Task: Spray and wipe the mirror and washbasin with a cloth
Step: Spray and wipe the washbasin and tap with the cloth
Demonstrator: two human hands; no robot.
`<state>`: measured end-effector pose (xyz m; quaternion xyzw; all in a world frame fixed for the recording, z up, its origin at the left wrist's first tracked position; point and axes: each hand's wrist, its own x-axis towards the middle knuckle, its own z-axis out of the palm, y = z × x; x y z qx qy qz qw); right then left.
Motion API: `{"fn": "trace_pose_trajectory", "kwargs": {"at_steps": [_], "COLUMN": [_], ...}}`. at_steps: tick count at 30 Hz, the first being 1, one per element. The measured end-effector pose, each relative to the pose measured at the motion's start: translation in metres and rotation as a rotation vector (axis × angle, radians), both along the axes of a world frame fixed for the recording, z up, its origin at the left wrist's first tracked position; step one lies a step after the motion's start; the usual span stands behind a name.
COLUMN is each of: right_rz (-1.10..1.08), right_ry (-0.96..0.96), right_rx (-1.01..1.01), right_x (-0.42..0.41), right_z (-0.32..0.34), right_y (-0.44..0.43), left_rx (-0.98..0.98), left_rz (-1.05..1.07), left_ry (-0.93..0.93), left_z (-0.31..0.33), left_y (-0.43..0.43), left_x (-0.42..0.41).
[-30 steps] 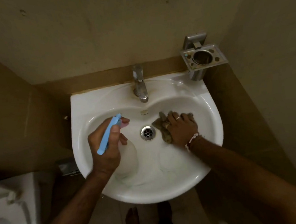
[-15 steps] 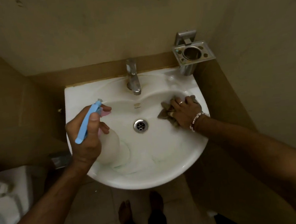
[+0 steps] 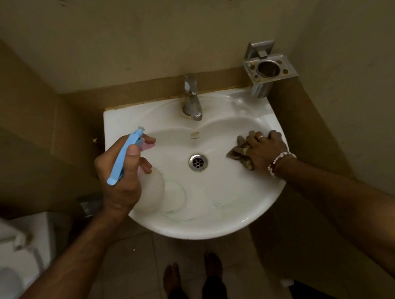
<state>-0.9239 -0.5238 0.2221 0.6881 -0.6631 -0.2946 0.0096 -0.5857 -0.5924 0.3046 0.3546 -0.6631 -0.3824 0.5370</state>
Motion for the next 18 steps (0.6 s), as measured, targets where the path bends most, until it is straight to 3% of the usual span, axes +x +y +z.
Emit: {"fn": "trace_pose_trajectory", "kwargs": {"at_steps": [5, 10, 12, 15, 18], "right_rz": [-0.126, -0.238, -0.254, -0.221, -0.252], "right_ry": [-0.222, -0.564, -0.5, -0.197, -0.183], "right_rx": [-0.044, 0.092, 0.056, -0.054, -0.027], "right_x": [0.037, 0.082, 0.07, 0.038, 0.039], "right_z": [-0.003, -0.014, -0.014, -0.01, -0.004], "right_y": [0.031, 0.045, 0.037, 0.029, 0.037], "left_rx": [0.001, 0.01, 0.006, -0.019, -0.033], "left_rz": [0.02, 0.021, 0.01, 0.005, 0.019], "left_ry": [-0.004, -0.012, -0.015, -0.018, -0.017], "left_z": [0.003, 0.003, 0.005, 0.006, 0.004], "left_y": [0.0, -0.002, -0.003, -0.006, -0.008], "left_x": [0.014, 0.028, 0.032, 0.041, 0.051]}}
